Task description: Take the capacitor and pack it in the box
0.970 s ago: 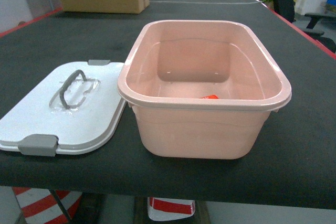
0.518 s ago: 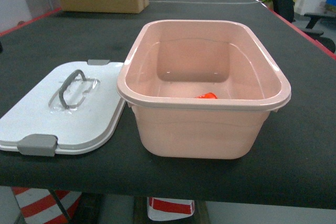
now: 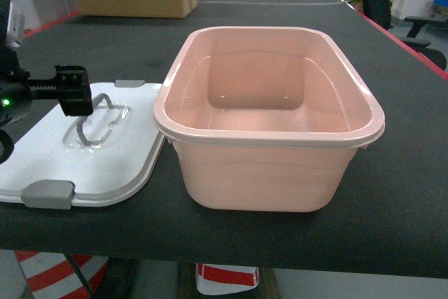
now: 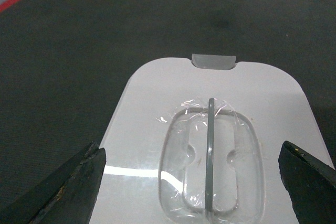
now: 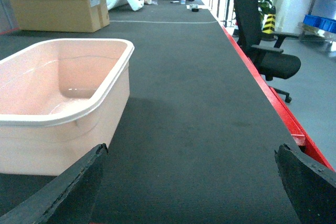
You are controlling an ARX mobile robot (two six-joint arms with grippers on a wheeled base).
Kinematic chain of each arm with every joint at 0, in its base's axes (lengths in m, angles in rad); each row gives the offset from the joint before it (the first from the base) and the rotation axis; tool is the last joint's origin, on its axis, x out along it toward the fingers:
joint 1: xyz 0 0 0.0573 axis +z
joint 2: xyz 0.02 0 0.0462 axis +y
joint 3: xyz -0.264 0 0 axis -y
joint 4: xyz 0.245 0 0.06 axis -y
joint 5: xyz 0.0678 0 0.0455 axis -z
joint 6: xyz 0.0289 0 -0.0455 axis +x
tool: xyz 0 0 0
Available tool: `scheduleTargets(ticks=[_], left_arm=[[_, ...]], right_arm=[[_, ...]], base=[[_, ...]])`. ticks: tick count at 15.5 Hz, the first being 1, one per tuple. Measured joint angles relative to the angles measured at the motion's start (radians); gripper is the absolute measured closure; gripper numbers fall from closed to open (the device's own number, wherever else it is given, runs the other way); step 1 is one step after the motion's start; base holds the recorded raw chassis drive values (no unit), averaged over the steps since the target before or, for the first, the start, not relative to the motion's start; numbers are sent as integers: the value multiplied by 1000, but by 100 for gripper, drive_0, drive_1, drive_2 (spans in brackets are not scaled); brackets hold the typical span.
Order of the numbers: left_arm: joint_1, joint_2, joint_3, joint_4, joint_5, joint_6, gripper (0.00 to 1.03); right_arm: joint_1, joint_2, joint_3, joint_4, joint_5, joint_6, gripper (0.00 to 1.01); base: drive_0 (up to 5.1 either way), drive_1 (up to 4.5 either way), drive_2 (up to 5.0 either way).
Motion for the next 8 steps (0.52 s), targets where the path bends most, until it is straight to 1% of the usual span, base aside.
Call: scheduleTargets(ticks=[2, 4, 8], left_arm=[[6, 89, 57, 3, 39, 3, 5], [9, 179, 113, 1, 65, 19, 5], [18, 302, 200, 9, 101, 43, 5]], right_arm=[[0, 0, 0, 0, 0, 0, 3], [0, 0, 0, 0, 0, 0, 3], [0, 0, 0, 0, 0, 0, 3]], base=[[0, 0, 0], [0, 0, 0], [0, 0, 0]])
